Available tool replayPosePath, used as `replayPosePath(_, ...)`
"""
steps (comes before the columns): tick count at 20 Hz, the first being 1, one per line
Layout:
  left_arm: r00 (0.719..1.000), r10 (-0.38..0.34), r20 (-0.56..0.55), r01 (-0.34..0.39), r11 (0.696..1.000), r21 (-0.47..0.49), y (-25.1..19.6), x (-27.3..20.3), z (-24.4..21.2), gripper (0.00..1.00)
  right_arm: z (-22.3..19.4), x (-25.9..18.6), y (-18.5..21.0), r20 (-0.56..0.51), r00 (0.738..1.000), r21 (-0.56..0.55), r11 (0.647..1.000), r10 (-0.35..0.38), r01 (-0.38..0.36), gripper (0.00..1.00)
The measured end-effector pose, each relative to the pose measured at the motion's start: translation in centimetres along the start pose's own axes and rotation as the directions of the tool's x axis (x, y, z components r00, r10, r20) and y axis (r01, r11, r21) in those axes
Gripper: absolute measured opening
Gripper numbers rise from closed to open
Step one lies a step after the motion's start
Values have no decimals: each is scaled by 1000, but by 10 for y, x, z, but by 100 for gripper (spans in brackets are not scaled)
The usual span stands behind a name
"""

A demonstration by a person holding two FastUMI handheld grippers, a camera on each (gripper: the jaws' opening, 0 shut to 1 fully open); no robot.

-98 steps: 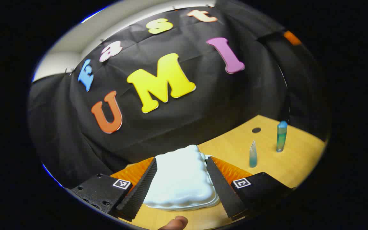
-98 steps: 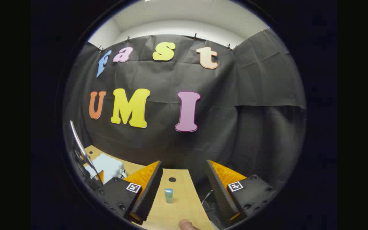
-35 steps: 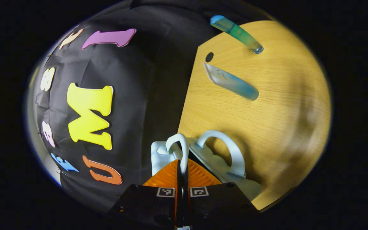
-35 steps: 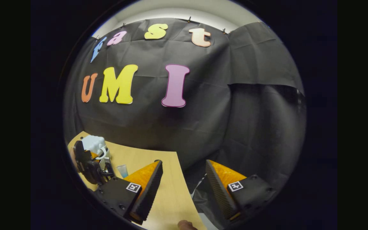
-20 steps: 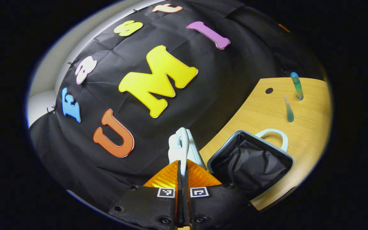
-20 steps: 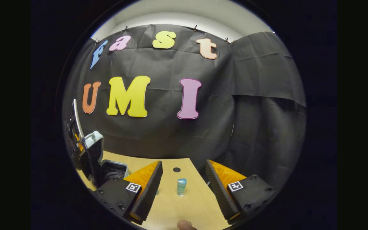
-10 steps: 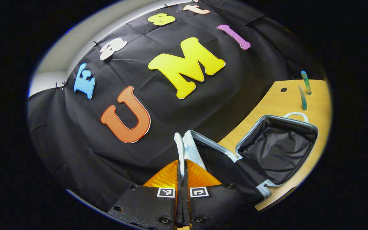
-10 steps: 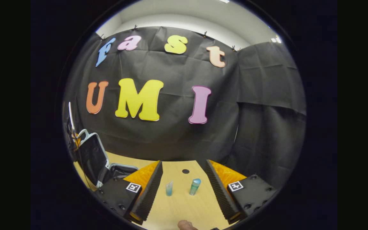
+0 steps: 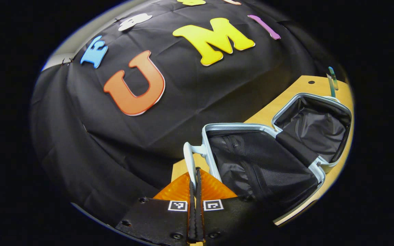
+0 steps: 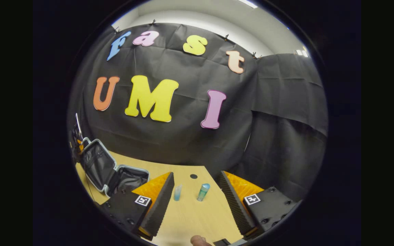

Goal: First open the suitcase, pack the skin care products into it, and then close the suitcase.

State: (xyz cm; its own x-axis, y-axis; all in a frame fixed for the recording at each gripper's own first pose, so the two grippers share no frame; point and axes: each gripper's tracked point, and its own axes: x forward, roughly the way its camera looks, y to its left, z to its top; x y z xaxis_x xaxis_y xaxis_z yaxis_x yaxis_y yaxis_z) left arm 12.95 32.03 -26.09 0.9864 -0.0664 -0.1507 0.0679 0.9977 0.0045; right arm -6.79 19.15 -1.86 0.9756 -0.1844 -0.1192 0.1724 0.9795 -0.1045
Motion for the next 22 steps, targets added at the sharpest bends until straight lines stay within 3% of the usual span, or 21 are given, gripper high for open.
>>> replayPosePath(6,988,-102,-118,83,984,-161,-18,23,-69,3,3,-5,-11,-19,1000,-36,999,-24,23,80)
replayPosePath(13,971,-161,-174,98,941,-325,-33,30,-109,7,5,-1,-18,-50,999,-10,1000,-20,19,82)
replayPosePath(18,963,-135,-231,49,938,-343,-30,20,-116,41,-3,1,-16,-62,998,5,1000,-6,7,82)
replayPosePath(19,965,-127,-229,41,937,-346,-30,17,-112,42,-4,3,-14,-61,998,2,1000,4,-4,82)
replayPosePath(20,968,-110,-224,27,938,-345,-26,14,-107,50,-6,5,-13,-59,998,-4,1000,15,-16,81)
replayPosePath(22,974,-88,-209,10,938,-347,-23,6,-93,76,-5,11,-10,-51,998,-15,999,43,-43,81)
